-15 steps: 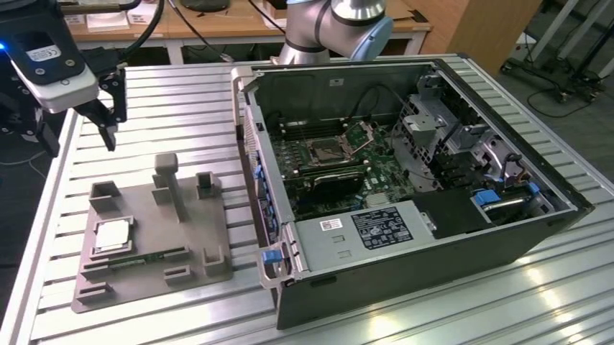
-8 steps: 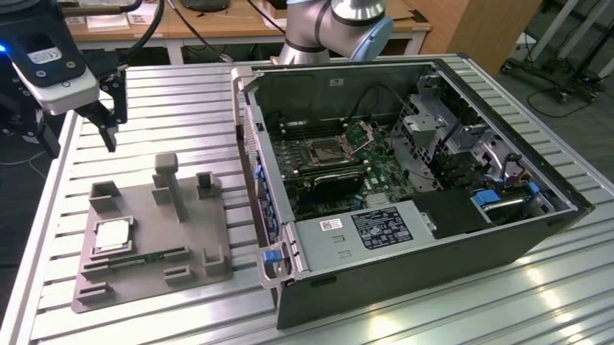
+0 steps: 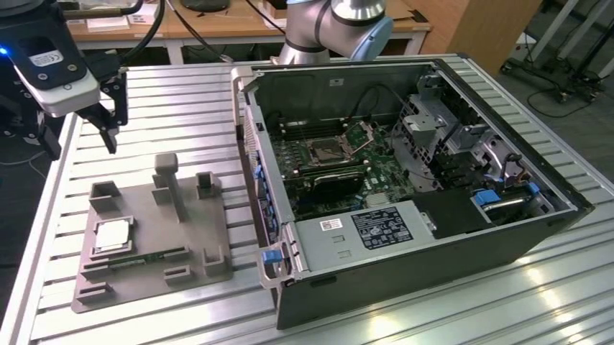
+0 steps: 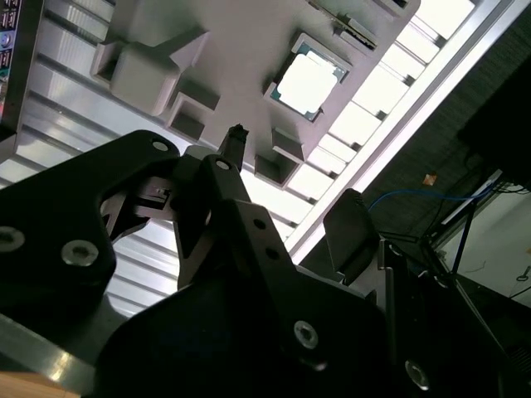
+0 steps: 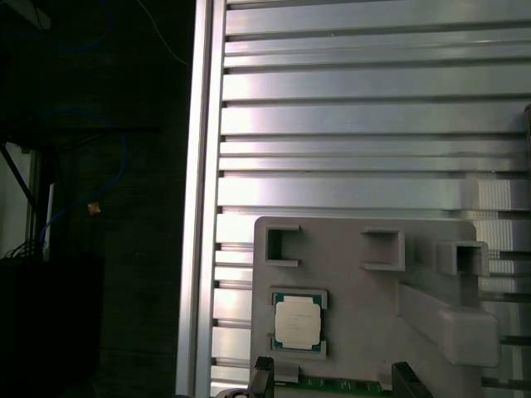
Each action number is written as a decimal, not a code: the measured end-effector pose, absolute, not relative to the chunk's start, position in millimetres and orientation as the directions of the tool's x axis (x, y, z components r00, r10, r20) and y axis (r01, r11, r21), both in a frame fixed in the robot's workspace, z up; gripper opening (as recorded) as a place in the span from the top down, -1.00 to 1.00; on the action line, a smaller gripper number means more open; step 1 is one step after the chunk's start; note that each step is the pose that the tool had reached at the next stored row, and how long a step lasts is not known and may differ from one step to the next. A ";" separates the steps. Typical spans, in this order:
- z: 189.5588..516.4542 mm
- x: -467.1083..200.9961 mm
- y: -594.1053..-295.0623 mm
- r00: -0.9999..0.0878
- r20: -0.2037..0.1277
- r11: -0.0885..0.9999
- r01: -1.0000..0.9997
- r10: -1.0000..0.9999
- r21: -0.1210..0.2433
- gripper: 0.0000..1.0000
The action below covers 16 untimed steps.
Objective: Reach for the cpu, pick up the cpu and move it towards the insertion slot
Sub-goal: 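Reach for the cpu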
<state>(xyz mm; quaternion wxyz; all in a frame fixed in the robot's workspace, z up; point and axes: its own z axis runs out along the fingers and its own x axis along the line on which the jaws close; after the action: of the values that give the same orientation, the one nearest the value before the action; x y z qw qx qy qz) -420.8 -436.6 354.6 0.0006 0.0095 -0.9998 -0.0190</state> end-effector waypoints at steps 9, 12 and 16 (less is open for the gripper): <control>353.0 -420.8 -436.8 -1.000 0.001 0.999 -0.019 -0.019 0.038 -0.29; 351.9 -420.8 -436.9 -1.000 0.001 0.999 -0.019 -0.019 0.038 -0.29; 348.9 -420.7 -437.5 -1.000 0.001 0.999 -0.019 -0.019 0.038 -0.29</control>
<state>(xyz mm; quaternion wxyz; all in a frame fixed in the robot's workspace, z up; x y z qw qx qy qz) -420.7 -437.5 348.9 0.0006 0.0096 -0.9998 -0.0191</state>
